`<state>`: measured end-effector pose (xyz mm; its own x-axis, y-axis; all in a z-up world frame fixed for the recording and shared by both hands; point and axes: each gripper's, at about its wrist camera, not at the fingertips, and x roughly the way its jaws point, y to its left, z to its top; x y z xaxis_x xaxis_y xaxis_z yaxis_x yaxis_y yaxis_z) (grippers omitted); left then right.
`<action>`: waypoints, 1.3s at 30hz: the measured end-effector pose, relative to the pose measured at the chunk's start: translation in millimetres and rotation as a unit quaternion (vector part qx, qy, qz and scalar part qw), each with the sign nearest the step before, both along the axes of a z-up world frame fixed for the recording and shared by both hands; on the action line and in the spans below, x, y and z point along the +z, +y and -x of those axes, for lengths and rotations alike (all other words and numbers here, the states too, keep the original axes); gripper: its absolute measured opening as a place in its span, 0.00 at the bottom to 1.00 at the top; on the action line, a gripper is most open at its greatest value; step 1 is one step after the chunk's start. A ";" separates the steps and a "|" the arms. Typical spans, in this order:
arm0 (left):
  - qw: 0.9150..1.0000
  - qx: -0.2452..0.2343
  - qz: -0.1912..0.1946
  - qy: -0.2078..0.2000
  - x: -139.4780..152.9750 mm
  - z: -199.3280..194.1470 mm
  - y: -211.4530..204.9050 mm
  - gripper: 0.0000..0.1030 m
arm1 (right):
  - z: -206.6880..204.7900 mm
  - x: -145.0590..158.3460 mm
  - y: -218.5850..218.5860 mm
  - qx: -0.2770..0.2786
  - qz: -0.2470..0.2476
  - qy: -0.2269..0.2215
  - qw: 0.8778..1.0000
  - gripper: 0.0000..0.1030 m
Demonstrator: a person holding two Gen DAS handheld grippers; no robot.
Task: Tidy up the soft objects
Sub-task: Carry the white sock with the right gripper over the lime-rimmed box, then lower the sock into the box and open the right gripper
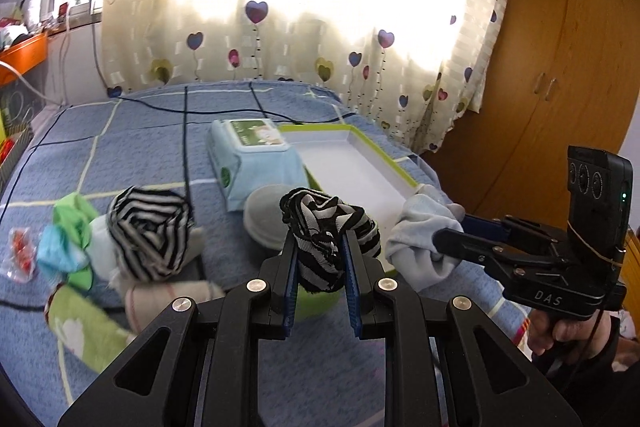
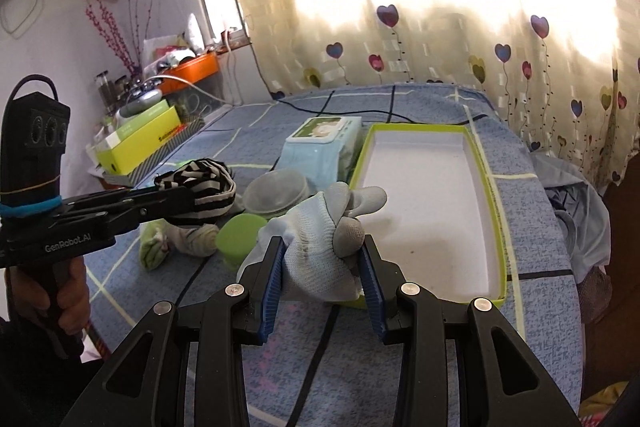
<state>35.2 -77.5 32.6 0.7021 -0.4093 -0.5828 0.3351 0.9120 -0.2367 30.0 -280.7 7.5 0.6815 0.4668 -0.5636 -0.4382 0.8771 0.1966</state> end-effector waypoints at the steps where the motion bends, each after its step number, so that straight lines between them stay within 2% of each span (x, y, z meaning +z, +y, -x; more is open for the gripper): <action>1: 1.000 -0.003 -0.001 0.000 0.7 -3.3 -3.8 0.21 | -2.5 -0.2 -3.3 -0.002 -0.001 0.001 1.000 0.34; 8: 1.000 -0.019 -0.010 0.004 2.9 -22.9 -33.2 0.21 | -23.3 -2.4 -23.3 -0.022 -0.010 0.006 1.000 0.34; 17: 0.999 -0.038 -0.018 0.027 -11.1 -50.3 -67.3 0.21 | -51.1 -16.5 -46.1 -0.045 -0.012 0.028 0.999 0.34; 29: 0.997 -0.043 -0.027 0.060 -33.1 -82.1 -89.4 0.21 | -82.4 -44.4 -48.0 -0.047 0.012 0.072 0.996 0.35; 39: 0.995 -0.045 -0.037 0.082 -50.7 -103.3 -101.6 0.21 | -88.8 -45.5 -58.3 -0.062 0.012 0.073 0.995 0.42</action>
